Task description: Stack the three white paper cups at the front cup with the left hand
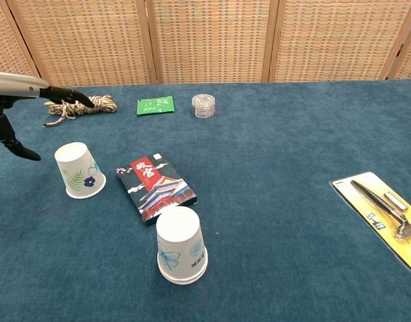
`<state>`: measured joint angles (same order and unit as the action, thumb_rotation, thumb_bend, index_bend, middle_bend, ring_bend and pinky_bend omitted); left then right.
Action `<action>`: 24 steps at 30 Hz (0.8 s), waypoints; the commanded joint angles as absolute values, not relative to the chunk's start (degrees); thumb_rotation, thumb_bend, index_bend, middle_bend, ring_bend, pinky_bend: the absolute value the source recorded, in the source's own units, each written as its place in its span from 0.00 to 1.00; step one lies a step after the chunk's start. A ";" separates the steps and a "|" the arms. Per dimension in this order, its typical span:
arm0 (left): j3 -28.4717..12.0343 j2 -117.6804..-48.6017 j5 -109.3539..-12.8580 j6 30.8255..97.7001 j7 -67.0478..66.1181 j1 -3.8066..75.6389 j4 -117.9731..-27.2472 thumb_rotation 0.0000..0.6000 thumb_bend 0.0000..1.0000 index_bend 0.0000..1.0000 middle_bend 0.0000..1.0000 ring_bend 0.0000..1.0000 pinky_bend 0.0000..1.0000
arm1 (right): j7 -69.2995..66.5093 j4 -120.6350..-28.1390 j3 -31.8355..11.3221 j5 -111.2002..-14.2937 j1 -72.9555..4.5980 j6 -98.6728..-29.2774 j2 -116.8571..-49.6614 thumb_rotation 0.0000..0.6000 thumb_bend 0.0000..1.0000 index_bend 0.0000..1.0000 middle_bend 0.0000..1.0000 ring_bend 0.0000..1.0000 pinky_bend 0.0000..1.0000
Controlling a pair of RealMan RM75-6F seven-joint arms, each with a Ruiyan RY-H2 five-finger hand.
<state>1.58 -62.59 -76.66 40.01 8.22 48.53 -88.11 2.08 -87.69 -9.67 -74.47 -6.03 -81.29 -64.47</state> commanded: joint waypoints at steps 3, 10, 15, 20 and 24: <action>1.05 -68.97 -79.57 37.01 14.44 49.13 -80.39 1.00 0.22 0.05 0.03 0.02 0.13 | 2.99 -87.45 -9.55 -74.40 -6.18 -81.21 -64.88 1.00 0.00 0.00 0.00 0.00 0.00; 1.02 -72.33 -81.70 35.62 17.43 49.77 -75.36 1.00 0.22 0.07 0.13 0.11 0.20 | 3.39 -87.22 -9.73 -73.94 -6.16 -81.35 -65.14 1.00 0.00 0.00 0.00 0.00 0.00; 0.56 -74.11 -81.61 36.53 15.52 49.55 -73.04 1.00 0.21 0.28 0.30 0.24 0.30 | 3.12 -86.85 -9.96 -73.72 -6.18 -81.50 -65.47 1.00 0.00 0.00 0.00 0.00 0.00; -0.04 -75.18 -80.32 36.56 13.01 49.47 -72.66 1.00 0.22 0.38 0.37 0.30 0.34 | 2.72 -86.36 -10.13 -73.67 -6.15 -81.72 -65.71 1.00 0.00 0.00 0.00 0.00 0.00; -0.72 -76.08 -79.49 38.00 11.31 48.89 -72.07 1.00 0.22 0.44 0.42 0.34 0.36 | 2.70 -86.23 -10.16 -73.58 -6.16 -81.63 -65.74 1.00 0.00 0.00 0.00 0.00 0.00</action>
